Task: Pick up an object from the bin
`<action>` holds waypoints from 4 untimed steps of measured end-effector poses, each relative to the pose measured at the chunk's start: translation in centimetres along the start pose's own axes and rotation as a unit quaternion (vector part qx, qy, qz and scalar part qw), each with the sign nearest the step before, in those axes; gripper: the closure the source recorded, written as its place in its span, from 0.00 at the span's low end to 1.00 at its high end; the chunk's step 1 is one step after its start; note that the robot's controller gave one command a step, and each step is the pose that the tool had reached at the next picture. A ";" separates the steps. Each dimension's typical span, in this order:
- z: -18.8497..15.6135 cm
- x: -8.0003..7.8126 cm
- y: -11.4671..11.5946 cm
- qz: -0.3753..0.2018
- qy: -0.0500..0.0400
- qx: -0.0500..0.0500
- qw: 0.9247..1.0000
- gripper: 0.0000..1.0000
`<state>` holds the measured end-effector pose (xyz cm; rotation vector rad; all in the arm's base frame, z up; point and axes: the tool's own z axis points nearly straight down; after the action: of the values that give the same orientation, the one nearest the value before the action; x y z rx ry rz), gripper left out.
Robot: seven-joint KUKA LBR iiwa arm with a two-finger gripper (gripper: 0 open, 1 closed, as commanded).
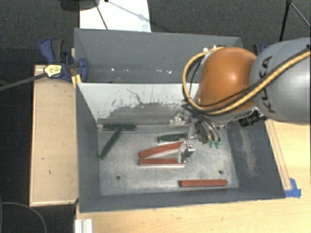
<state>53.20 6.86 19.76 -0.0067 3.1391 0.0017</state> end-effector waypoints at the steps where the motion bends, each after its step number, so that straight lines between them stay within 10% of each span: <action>1: 6.7 -0.5 0.9 -0.022 -0.003 0.000 1.000 0.00; 2: 11.7 -0.3 1.1 -0.028 0.001 0.000 1.000 0.00; 4: 8.7 0.2 1.9 -0.036 -0.003 0.000 0.999 0.00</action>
Offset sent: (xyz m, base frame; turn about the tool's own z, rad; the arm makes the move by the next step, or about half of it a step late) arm 0.0114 0.0164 -0.0550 -0.0920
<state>53.00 8.74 11.10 -0.1184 3.1310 0.0025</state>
